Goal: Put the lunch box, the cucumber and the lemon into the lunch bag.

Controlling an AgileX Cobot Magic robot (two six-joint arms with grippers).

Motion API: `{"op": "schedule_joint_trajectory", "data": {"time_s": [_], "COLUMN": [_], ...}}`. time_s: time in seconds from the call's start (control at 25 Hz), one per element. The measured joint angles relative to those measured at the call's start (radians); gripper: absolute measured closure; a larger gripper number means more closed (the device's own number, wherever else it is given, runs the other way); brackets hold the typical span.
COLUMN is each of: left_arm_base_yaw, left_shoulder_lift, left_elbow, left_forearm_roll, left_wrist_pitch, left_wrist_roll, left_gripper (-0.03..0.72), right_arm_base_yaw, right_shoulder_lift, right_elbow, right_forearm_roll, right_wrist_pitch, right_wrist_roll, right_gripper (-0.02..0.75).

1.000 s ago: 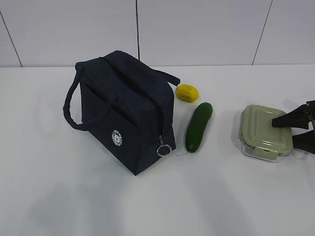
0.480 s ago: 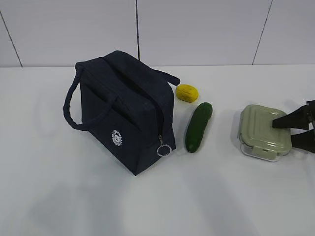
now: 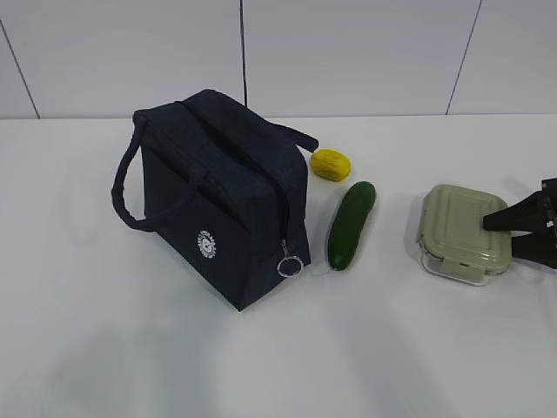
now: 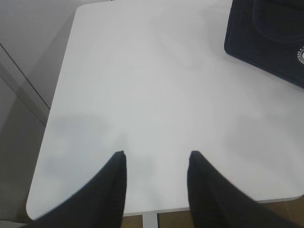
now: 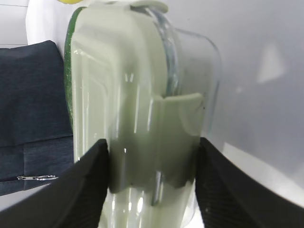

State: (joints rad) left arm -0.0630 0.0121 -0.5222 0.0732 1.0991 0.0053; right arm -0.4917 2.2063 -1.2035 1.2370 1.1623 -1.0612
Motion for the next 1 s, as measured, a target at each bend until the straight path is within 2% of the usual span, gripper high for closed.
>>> {"op": "schedule_joint_trajectory", "data": {"time_s": [1.0], "left_arm_base_yaw": [0.0], "left_shoulder_lift": [0.0], "left_elbow": [0.0], "left_forearm_roll": [0.0], "left_wrist_pitch": [0.0], "left_wrist_roll": [0.0], "left_gripper": [0.379], "right_arm_base_yaw": [0.0], "right_shoulder_lift": [0.0], "right_elbow": [0.0], "right_forearm_roll": [0.0], "right_wrist_pitch": [0.0], "right_wrist_roll": [0.02], "right_gripper": [0.361]}}
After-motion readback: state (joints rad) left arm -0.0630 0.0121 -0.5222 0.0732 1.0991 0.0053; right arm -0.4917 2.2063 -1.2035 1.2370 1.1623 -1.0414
